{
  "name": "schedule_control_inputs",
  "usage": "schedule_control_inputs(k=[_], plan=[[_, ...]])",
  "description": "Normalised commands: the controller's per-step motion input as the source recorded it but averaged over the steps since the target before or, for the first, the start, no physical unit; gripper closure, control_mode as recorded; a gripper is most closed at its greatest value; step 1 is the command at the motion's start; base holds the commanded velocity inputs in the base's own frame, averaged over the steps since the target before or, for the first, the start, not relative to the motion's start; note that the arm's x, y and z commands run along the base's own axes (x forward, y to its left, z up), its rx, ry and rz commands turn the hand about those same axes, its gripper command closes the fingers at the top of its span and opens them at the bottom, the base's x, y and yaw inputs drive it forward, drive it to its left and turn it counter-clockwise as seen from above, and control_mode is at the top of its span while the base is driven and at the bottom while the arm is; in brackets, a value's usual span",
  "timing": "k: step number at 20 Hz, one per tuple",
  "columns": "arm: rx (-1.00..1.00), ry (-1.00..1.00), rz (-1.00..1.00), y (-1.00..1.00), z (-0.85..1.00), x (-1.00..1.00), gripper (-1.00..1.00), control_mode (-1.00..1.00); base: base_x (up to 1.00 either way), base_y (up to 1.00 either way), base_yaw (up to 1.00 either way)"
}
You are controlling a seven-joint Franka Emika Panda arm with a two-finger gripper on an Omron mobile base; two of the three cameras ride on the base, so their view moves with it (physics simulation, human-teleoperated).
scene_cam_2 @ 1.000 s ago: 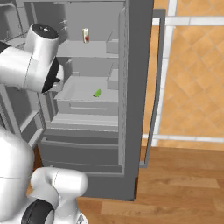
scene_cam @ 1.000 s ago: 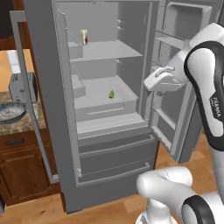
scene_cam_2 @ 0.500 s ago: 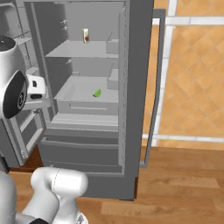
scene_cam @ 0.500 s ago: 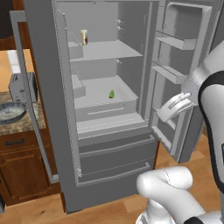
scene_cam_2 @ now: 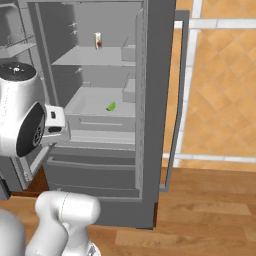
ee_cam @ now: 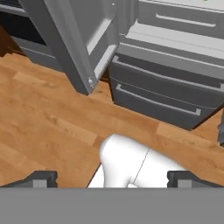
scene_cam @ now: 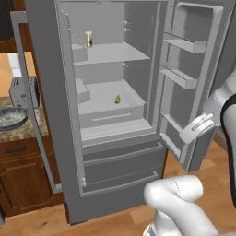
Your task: Grab a lemon wedge from the fridge and one ice cube from the ice bowl, and put them in the glass of lemonade.
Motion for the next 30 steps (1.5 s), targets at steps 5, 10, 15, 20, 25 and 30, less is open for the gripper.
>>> schedule_control_inputs(k=[5,10,15,20,25,30], plan=[[-0.01,0.00,0.00,0.00,-0.19,0.15,-1.00,1.00,0.14,0.00,0.00],[0.00,0.00,0.00,0.00,0.00,0.00,-1.00,1.00,0.99,0.00,0.00],[0.00,0.00,0.00,0.00,0.00,0.00,-1.00,1.00,1.00,0.00,0.00],[0.00,0.00,0.00,0.00,0.00,0.13,-1.00,-1.00,0.69,0.00,0.00],[-0.05,0.04,-0.08,-0.03,-0.28,0.66,-1.00,-1.00,0.00,0.00,0.00],[-0.12,0.12,-0.21,0.00,-0.55,0.53,-1.00,-1.00,0.00,0.00,0.00]])
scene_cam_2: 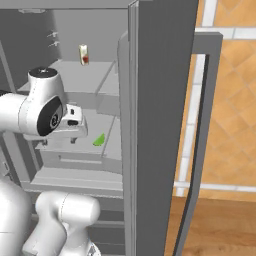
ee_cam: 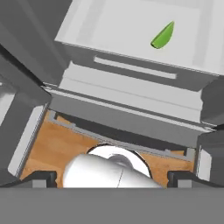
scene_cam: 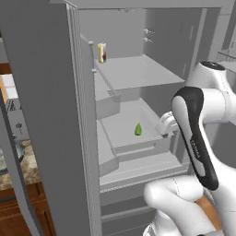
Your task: Grab a lemon wedge from the fridge and one ice cube from the ice bowl, and put them in the glass of lemonade.
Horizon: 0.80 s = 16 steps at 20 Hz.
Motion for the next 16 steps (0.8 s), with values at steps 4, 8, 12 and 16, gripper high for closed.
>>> schedule_control_inputs(k=[4,8,12,16], plan=[[-0.09,0.10,-0.35,0.05,-0.59,0.42,-1.00,-1.00,0.00,0.00,0.00],[-0.01,0.03,-0.28,0.44,-0.51,0.92,-1.00,-1.00,0.00,0.00,0.00],[0.01,0.00,-0.15,0.10,-0.27,1.00,-1.00,-1.00,0.00,0.00,0.00],[0.01,0.08,-0.07,-0.35,-0.09,0.98,-1.00,-1.00,0.00,0.00,0.00]])
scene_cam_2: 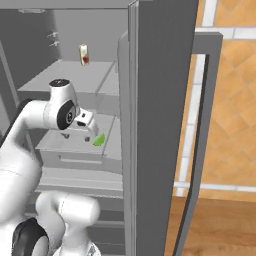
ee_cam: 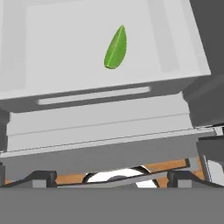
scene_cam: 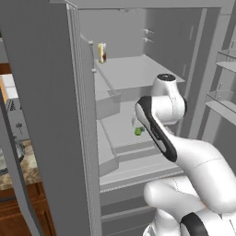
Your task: Grab a lemon wedge from the fridge and one ice cube from the ice bowl, and put them in the glass of lemonade.
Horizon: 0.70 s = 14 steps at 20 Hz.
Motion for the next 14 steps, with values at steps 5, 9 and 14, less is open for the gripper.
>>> schedule_control_inputs(k=[5,9,14], plan=[[0.03,0.00,-0.01,-0.15,-0.73,0.61,-1.00,-1.00,0.00,0.00,0.00],[0.00,-0.01,-0.08,0.01,-0.60,0.02,-1.00,-1.00,0.00,0.00,0.00],[0.00,0.00,-0.18,0.05,-0.39,0.42,-1.00,-1.00,0.00,0.00,0.00]])
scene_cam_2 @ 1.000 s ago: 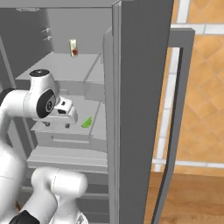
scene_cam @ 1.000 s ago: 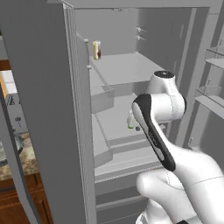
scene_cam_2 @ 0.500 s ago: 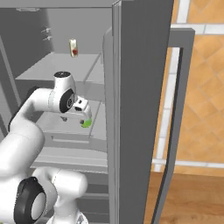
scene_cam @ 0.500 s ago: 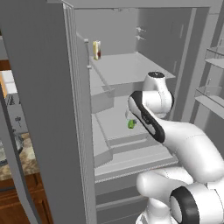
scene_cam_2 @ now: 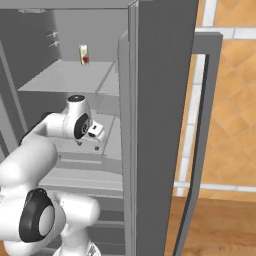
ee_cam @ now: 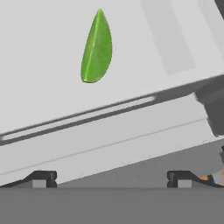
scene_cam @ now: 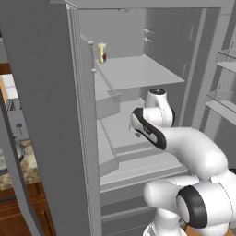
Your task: Grab a lemon wedge from the fridge and one ice cube from the ice bowl, and put them in the glass of lemonade.
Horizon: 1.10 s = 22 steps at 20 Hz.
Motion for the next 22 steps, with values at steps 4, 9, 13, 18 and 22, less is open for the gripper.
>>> schedule_control_inputs(k=[4,9,13,18,22], plan=[[0.00,0.00,-0.18,0.00,-0.01,0.65,-1.00,-1.00,0.00,0.00,0.00],[0.00,0.02,-0.11,-0.04,-0.19,0.11,-1.00,-1.00,0.00,0.00,0.00],[0.00,0.04,-0.07,-0.09,-0.57,0.05,-1.00,-1.00,0.00,0.00,0.00],[0.00,0.00,-0.06,-0.03,-0.10,0.11,-1.00,-1.00,0.00,0.00,0.00],[-0.01,0.01,0.00,0.15,0.20,0.32,-1.00,-1.00,0.00,0.00,0.00]])
